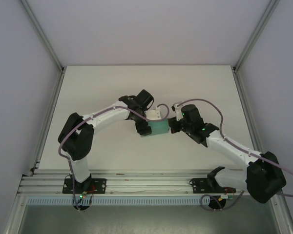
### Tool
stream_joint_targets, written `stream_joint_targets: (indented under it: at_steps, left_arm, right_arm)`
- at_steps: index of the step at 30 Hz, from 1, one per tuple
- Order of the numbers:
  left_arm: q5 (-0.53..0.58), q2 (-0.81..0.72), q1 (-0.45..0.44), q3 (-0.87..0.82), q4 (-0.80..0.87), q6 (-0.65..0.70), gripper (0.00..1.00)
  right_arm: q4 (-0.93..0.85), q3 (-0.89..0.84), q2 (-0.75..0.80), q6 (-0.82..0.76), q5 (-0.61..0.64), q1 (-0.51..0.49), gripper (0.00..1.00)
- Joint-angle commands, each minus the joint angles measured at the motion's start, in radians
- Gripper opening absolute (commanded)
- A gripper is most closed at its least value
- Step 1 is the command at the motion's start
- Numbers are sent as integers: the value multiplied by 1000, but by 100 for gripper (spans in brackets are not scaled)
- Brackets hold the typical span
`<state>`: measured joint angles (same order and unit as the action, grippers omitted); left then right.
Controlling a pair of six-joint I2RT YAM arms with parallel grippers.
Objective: Assemble paper box
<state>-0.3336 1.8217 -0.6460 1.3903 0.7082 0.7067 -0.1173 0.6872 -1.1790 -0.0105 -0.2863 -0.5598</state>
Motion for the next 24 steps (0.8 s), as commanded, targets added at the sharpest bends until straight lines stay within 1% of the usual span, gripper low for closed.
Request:
stream_joint_targets:
  at_steps: [1, 4, 7, 9, 11, 12, 14, 16, 18, 20, 22, 23, 24]
  left_arm:
    - [-1, -71, -2, -12, -75, -45, 99]
    - [24, -135, -2, -68, -143, -90, 100]
    - [47, -211, -2, -129, -186, -153, 100]
    - [104, -263, -3, -174, -224, -224, 100]
    - [199, -315, -2, -219, -247, -329, 100]
    - [236, -335, -2, -236, -243, -374, 98]
    - [276, -370, -1, -280, -238, -449, 79]
    - [286, -392, 1, -322, -250, -499, 68]
    - [274, -394, 0, -340, -256, -495, 61]
    - [275, -385, 0, -330, -242, -509, 57]
    - [260, -378, 1, -323, -235, -513, 51]
    - [258, -376, 0, -326, -241, -512, 46]
    - [261, -374, 0, -327, -245, -509, 37]
  right_arm:
    - [-88, 52, -24, 38, 88, -25, 0]
    - [-125, 79, -53, 40, 177, -67, 0]
    - [-151, 107, -84, 67, 214, -87, 0]
    - [-169, 125, -98, 82, 245, -102, 0]
    - [-184, 143, -109, 95, 273, -117, 0]
    - [-190, 150, -111, 100, 278, -123, 0]
    - [-194, 156, -116, 106, 275, -131, 0]
    - [-199, 163, -120, 107, 262, -134, 0]
    - [-201, 165, -122, 106, 256, -137, 0]
    - [-205, 168, -120, 105, 257, -137, 0]
    - [-210, 165, -117, 107, 262, -137, 0]
    - [-212, 165, -116, 111, 263, -137, 0]
    - [-210, 163, -114, 112, 263, -137, 0]
